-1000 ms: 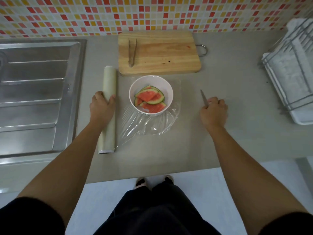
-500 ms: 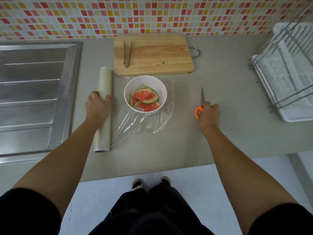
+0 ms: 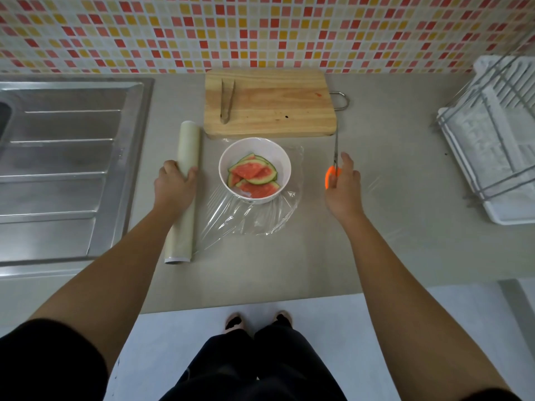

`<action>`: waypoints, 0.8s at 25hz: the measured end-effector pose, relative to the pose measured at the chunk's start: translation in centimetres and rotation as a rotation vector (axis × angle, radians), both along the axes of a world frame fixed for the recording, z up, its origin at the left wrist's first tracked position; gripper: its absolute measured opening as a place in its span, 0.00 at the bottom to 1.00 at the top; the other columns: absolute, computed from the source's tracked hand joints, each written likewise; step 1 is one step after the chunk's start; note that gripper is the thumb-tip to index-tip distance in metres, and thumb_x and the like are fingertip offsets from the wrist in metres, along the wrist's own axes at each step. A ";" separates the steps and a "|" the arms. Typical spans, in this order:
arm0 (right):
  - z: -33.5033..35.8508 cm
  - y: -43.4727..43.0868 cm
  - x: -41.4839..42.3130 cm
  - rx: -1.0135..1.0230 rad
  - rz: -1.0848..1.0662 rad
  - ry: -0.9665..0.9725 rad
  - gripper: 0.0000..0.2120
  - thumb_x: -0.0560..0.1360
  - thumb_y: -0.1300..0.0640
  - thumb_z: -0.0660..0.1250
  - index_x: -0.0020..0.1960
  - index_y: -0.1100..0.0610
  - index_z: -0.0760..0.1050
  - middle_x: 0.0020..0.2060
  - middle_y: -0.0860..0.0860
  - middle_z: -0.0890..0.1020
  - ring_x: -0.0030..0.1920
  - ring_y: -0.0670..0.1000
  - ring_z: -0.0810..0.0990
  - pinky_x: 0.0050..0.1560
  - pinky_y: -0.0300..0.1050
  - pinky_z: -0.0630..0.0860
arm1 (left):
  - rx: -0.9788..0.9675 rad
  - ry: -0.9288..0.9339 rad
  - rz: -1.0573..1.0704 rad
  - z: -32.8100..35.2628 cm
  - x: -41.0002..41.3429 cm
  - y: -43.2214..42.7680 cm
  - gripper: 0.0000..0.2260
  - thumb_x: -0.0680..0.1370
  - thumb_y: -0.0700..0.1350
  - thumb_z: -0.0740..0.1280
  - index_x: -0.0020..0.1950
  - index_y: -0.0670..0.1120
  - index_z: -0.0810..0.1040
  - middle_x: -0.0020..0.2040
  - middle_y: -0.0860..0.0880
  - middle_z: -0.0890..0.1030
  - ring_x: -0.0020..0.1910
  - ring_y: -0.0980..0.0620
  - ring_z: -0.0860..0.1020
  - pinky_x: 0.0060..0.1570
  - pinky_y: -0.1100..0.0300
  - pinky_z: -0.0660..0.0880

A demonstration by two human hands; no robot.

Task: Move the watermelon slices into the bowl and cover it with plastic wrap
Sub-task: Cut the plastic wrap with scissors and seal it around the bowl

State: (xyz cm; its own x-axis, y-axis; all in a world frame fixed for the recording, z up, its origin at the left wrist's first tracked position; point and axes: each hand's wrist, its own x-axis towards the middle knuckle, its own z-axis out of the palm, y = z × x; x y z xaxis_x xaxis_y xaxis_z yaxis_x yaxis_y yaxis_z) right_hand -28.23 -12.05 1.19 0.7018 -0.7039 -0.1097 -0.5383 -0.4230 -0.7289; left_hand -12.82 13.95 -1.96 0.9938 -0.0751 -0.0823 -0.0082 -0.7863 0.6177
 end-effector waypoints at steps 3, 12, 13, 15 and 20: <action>1.5 0.7 1.3 0.030 0.074 -0.083 0.21 0.80 0.59 0.52 0.73 0.57 0.56 0.55 0.57 0.66 0.48 0.50 0.70 0.51 0.36 0.62 | 0.002 -0.002 0.003 0.0 0.0 -0.1 0.22 0.78 0.50 0.61 0.63 0.35 0.65 0.61 0.33 0.71 0.61 0.35 0.70 0.61 0.46 0.66; 3.0 7.5 3.2 0.252 0.293 -0.201 0.15 0.77 0.58 0.61 0.64 0.55 0.72 0.54 0.57 0.67 0.45 0.55 0.78 0.57 0.41 0.73 | -0.017 0.040 0.012 0.6 -0.2 -0.2 0.20 0.77 0.46 0.60 0.66 0.36 0.65 0.62 0.34 0.70 0.60 0.36 0.69 0.60 0.48 0.65; 2.9 8.2 3.0 0.238 0.320 -0.194 0.16 0.77 0.57 0.62 0.65 0.54 0.72 0.55 0.57 0.69 0.46 0.54 0.79 0.57 0.41 0.73 | -0.020 0.049 0.010 0.7 -0.3 -0.4 0.20 0.77 0.46 0.60 0.66 0.37 0.65 0.62 0.34 0.70 0.61 0.36 0.69 0.60 0.48 0.65; 2.8 9.4 2.7 0.229 0.392 -0.201 0.16 0.77 0.56 0.61 0.64 0.53 0.72 0.53 0.57 0.78 0.51 0.53 0.80 0.57 0.44 0.74 | -0.023 0.067 0.015 0.9 -0.4 -0.4 0.21 0.77 0.47 0.60 0.67 0.37 0.64 0.63 0.34 0.70 0.61 0.37 0.69 0.61 0.49 0.65; 2.0 12.0 1.5 0.381 0.513 -0.237 0.10 0.76 0.62 0.59 0.54 0.55 0.75 0.34 0.40 0.79 0.36 0.44 0.80 0.48 0.40 0.77 | -0.031 0.080 0.018 0.9 -0.2 0.0 0.20 0.78 0.47 0.60 0.66 0.38 0.64 0.61 0.33 0.72 0.60 0.36 0.70 0.60 0.50 0.66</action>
